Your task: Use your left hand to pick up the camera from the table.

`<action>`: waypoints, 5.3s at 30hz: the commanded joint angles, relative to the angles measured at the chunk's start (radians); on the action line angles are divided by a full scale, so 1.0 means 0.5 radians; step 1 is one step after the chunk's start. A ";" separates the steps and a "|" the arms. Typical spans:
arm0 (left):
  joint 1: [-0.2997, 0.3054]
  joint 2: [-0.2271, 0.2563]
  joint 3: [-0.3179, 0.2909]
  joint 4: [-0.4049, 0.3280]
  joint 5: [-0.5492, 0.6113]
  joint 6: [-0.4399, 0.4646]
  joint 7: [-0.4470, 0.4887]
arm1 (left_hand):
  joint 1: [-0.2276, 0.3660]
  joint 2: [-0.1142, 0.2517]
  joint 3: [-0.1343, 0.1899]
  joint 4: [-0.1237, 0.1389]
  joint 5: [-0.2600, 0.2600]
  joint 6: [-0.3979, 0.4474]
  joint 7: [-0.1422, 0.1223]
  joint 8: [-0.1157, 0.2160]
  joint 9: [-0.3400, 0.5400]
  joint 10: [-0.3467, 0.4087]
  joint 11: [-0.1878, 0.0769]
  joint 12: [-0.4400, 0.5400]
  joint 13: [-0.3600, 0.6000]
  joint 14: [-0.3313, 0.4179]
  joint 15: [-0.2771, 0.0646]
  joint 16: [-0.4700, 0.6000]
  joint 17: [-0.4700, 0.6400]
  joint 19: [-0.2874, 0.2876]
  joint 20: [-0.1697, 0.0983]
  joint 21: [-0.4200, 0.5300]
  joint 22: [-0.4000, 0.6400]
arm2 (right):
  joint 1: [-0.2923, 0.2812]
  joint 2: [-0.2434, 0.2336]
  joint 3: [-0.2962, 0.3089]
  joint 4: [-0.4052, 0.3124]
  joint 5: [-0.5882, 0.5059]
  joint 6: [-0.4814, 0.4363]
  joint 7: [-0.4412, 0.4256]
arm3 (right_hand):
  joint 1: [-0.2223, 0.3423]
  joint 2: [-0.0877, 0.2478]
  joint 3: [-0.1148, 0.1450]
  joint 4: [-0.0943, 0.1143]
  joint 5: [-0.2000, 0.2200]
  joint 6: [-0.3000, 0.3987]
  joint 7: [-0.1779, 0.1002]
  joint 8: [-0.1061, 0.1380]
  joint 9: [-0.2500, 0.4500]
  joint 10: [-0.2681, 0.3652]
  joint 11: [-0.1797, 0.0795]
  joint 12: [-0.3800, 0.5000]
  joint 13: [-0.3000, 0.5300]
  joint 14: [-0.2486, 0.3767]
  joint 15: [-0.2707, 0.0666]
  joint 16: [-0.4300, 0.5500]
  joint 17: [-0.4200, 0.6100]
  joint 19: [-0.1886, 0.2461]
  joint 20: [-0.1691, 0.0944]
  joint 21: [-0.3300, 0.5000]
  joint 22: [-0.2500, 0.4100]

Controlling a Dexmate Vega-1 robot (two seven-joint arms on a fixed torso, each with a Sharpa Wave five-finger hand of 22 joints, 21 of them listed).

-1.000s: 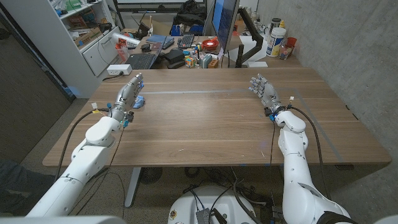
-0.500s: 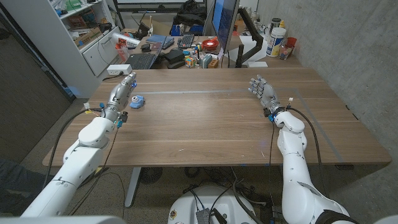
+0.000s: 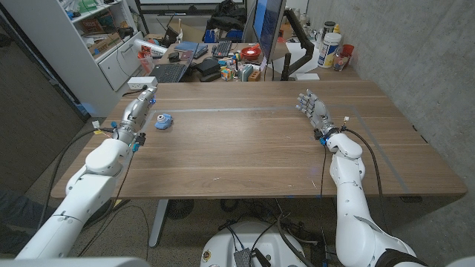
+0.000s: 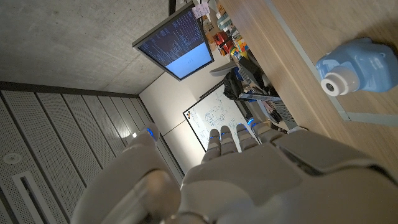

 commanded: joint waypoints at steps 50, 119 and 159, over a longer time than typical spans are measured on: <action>0.046 0.115 -0.175 -0.015 0.677 -0.004 0.347 | 0.131 0.019 0.013 -0.064 0.015 0.123 -0.049 0.038 0.010 0.096 -0.059 0.039 0.006 0.097 -0.038 0.030 0.012 0.025 -0.040 0.013 0.012 | 0.077 -0.003 0.015 0.126 -0.017 0.048 -0.022 | 0.009 0.013 -0.005 -0.018 0.010 0.026 -0.016 0.005 0.008 0.013 -0.006 -0.003 0.005 0.019 -0.005 0.002 0.007 0.050 -0.026 -0.055 0.006; 0.078 0.625 -0.096 -0.216 1.670 0.595 0.400 | 0.227 -0.050 -0.062 -0.116 0.034 0.414 -0.215 0.061 0.015 0.440 -0.151 0.081 0.028 0.500 -0.076 0.077 0.023 0.517 0.345 0.130 0.015 | 0.062 0.014 0.002 0.098 -0.019 0.073 -0.078 | 0.006 0.019 -0.014 -0.027 0.012 0.033 -0.024 0.003 0.009 0.022 -0.009 -0.008 0.005 0.031 -0.009 -0.002 0.006 0.074 -0.025 -0.114 0.008; -0.064 0.847 0.143 -0.197 1.876 0.954 0.286 | 0.243 -0.117 -0.158 -0.122 0.069 0.630 -0.448 0.074 0.025 0.616 -0.241 0.088 0.049 0.790 -0.012 0.086 0.029 0.978 0.481 0.193 0.019 | 0.055 0.015 0.008 0.077 -0.029 0.058 -0.089 | 0.006 0.022 -0.019 -0.032 0.012 0.039 -0.030 0.003 0.009 0.025 -0.015 -0.010 0.006 0.042 -0.005 -0.002 0.005 0.096 -0.018 -0.144 0.009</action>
